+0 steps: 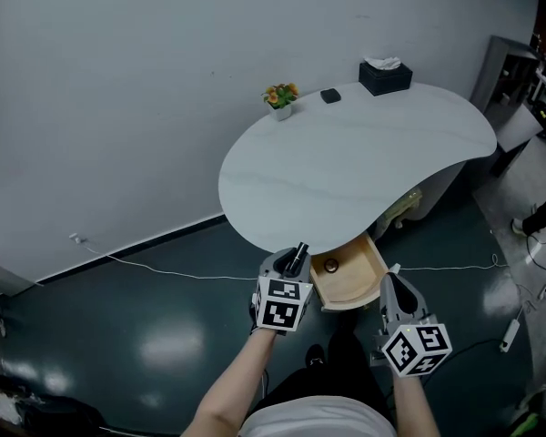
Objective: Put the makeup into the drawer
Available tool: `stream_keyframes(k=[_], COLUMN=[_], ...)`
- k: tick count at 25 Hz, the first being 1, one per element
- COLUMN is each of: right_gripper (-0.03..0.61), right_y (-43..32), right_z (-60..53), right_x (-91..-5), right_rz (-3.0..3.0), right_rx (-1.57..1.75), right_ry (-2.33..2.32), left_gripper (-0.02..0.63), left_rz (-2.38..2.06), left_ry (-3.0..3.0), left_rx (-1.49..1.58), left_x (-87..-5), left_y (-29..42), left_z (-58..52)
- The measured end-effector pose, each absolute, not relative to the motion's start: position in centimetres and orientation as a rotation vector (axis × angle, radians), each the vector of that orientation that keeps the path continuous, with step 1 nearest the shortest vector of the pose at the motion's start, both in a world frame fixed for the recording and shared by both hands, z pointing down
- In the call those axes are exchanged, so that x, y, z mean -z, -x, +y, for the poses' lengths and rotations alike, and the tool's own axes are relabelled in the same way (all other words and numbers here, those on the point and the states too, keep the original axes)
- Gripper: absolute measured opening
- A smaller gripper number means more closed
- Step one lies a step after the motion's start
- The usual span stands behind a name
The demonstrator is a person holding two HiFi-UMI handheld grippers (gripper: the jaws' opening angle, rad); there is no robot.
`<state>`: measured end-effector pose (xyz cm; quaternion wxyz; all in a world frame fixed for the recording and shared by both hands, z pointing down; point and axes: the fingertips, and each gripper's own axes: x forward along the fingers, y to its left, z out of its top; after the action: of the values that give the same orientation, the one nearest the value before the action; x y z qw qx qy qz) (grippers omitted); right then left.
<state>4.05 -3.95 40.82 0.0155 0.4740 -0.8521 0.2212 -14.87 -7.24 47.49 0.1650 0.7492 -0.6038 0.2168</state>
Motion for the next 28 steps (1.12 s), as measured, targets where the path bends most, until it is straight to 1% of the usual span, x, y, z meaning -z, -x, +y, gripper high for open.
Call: stream_keyframes(k=[10,16,28], right_gripper=[0.003,0.003,0.003], right_y=[-8.8,-11.6,-14.6], right_z=[-3.8,-5.1,-8.7], right_x=[-41.8,-42.3,-44.4], right_rz=[-2.558,-2.528,-2.467], right_rx=[-0.733,-0.754,-0.832], right_ry=[-1.615,-1.688,-1.714], left_gripper=[0.103,0.103,0.103], left_rz=[-1.512,-1.381,-1.256], left_ry=[-2.244,-2.302,-2.300], left_rx=[-0.701,-0.806,-0.946], left_x=[-49.8,-52.3,-56.4], left_y=[7.8,4.1,0.9], left_z=[-8.0,-8.6,-11.7])
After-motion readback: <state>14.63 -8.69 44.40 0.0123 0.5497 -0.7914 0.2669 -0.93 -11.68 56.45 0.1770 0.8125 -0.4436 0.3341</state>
